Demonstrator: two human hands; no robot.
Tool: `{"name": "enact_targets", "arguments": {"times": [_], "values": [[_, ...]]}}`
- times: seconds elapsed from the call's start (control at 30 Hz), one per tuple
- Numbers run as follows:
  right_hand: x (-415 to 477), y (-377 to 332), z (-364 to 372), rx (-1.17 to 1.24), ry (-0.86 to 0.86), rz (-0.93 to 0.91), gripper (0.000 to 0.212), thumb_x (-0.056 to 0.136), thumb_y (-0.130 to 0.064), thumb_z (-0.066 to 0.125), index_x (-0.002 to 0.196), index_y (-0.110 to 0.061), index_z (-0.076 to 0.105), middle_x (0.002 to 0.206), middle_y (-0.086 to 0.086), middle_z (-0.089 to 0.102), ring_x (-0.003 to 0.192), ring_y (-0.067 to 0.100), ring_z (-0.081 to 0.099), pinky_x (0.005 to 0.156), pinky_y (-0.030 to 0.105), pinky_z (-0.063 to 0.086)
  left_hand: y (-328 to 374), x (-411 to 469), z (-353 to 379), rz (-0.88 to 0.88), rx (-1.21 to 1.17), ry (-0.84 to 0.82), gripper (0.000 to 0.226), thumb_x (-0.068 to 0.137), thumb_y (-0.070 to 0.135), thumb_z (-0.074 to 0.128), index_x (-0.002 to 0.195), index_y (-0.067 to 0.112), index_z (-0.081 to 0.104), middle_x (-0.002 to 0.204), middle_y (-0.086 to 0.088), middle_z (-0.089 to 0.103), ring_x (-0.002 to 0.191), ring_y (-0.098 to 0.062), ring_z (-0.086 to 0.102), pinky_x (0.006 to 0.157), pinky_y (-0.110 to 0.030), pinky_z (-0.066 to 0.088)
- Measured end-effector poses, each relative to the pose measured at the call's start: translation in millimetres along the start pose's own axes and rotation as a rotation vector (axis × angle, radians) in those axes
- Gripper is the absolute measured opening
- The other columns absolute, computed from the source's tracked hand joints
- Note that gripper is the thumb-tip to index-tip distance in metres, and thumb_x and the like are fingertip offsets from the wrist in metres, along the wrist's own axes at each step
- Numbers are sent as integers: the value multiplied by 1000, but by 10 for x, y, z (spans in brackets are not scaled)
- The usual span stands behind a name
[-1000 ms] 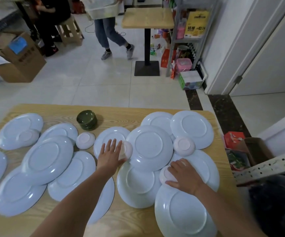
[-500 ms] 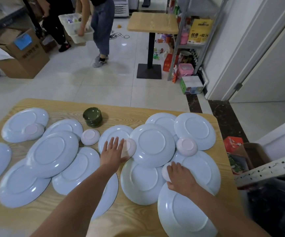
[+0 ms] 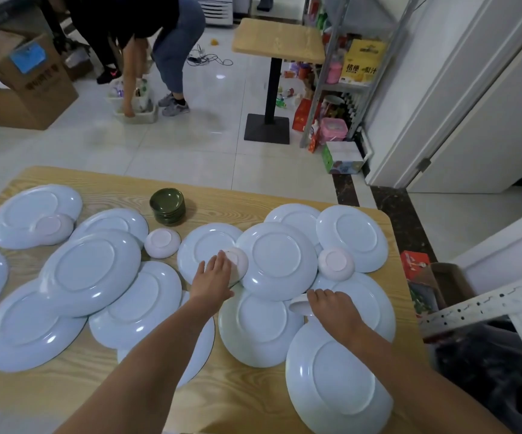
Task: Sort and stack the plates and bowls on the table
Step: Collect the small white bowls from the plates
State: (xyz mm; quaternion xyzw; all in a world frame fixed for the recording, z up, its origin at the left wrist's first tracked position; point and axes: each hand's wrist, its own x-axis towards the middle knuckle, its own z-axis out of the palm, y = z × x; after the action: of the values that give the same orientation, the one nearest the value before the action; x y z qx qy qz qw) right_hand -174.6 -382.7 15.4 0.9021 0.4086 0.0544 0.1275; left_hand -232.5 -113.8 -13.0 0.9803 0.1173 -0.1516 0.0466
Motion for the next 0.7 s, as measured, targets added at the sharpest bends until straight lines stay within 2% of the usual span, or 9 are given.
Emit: {"name": "enact_targets", "arguments": {"times": [0.1,0.17,0.27,0.33,0.37,0.43,0.5,0.6,0.7], "values": [[-35,20,-33,4,6,88,39,25,-13,91,59,-11,71,42,-2,53,33,10,51,33,14,34,69,35,42,-12,-3,28,80,87,34,65,147,8,19,156,-12,17,142,-28,26,118,-40,23],[-53,27,-54,4,-12,151,37,27,-10,91,57,-11,69,41,-2,50,31,10,49,31,15,32,95,43,75,-18,21,76,74,86,34,67,142,9,26,146,-11,31,128,-28,40,109,-37,33],[-59,34,-76,69,-21,284,36,31,-4,91,57,-11,67,41,1,52,30,13,51,30,15,33,131,29,105,-28,84,124,63,84,21,66,136,10,32,133,-9,40,114,-26,48,97,-35,40],[-70,37,-97,120,-68,338,21,61,-6,83,77,-10,70,59,4,65,47,17,64,39,22,44,147,4,114,-34,119,143,58,84,14,64,134,10,36,130,-9,44,110,-25,52,92,-33,43],[-75,48,-65,138,-119,380,13,82,-10,67,95,-11,68,77,5,71,65,19,69,51,26,50,151,-12,124,-29,156,154,55,84,12,64,133,10,39,128,-10,47,108,-24,55,91,-32,46],[-90,50,-39,217,-199,495,22,99,-16,40,108,-16,60,97,3,70,85,19,68,66,29,48,171,-26,110,-14,188,156,50,83,12,65,129,7,46,127,-15,54,103,-25,61,86,-31,51],[-92,40,-11,332,-163,626,19,99,-17,39,91,-17,56,93,4,70,82,21,65,60,28,41,183,-20,92,-6,153,198,46,83,15,65,126,1,52,124,-22,58,96,-28,67,78,-31,54],[-60,37,2,513,-113,806,22,98,-17,43,76,-15,44,86,11,67,71,23,55,60,28,33,182,-16,104,-59,-9,144,47,96,12,40,141,0,30,130,-17,50,104,-29,61,78,-35,52],[-4,31,-12,694,-104,909,32,96,-14,45,64,-12,42,73,10,56,68,23,48,60,29,33,133,-54,28,-225,-352,158,36,96,8,40,131,3,37,112,-14,59,94,-29,63,69,-35,48]]}}
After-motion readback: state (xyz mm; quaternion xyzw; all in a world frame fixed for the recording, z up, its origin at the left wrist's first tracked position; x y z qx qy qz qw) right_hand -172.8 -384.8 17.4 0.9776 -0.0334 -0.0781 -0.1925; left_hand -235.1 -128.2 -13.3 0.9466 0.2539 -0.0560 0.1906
